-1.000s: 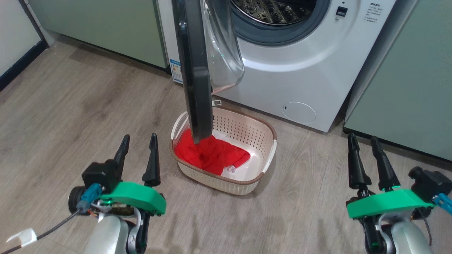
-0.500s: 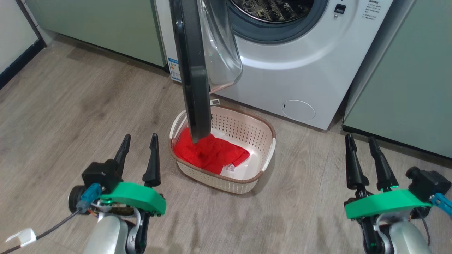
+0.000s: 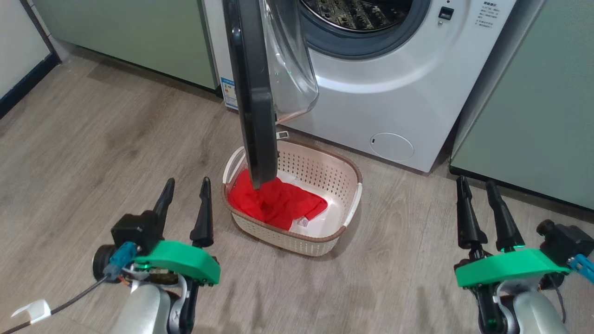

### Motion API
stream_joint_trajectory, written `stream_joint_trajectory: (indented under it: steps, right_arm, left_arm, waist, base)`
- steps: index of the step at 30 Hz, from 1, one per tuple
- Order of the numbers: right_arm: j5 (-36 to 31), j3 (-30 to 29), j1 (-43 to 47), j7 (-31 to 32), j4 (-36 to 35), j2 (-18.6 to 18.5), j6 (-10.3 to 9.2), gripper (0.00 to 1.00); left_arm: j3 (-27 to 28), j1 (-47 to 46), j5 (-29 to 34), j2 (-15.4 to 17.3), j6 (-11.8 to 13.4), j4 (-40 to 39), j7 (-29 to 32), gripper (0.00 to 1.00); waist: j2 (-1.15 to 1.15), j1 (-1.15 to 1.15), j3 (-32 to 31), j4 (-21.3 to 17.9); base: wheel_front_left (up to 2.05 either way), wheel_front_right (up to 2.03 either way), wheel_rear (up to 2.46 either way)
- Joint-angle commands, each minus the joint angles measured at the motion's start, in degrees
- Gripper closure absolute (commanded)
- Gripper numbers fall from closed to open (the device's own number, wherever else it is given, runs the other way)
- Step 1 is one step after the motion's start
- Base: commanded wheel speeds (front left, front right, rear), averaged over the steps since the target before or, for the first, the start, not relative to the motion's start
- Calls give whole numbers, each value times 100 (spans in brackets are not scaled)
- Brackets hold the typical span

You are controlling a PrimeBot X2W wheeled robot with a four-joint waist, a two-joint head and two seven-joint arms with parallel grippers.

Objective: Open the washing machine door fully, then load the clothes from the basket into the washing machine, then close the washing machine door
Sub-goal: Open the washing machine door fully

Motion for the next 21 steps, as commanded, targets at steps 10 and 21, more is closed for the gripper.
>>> stream_joint_trajectory:
  steps: [10,21]
  right_arm:
    - [-16,165,-291,-53,-115,-12,1,0]
    - [-47,224,-316,-53,-80,-12,1,0]
  left_arm:
    - [91,-170,12,52,-84,-145,-71,51]
    - [222,-474,36,52,-265,-136,-71,100]
  waist:
    - [0,0,-10,-19]
    - [0,0,54,-44]
  base:
    - [0,0,0]
    - [0,0,0]
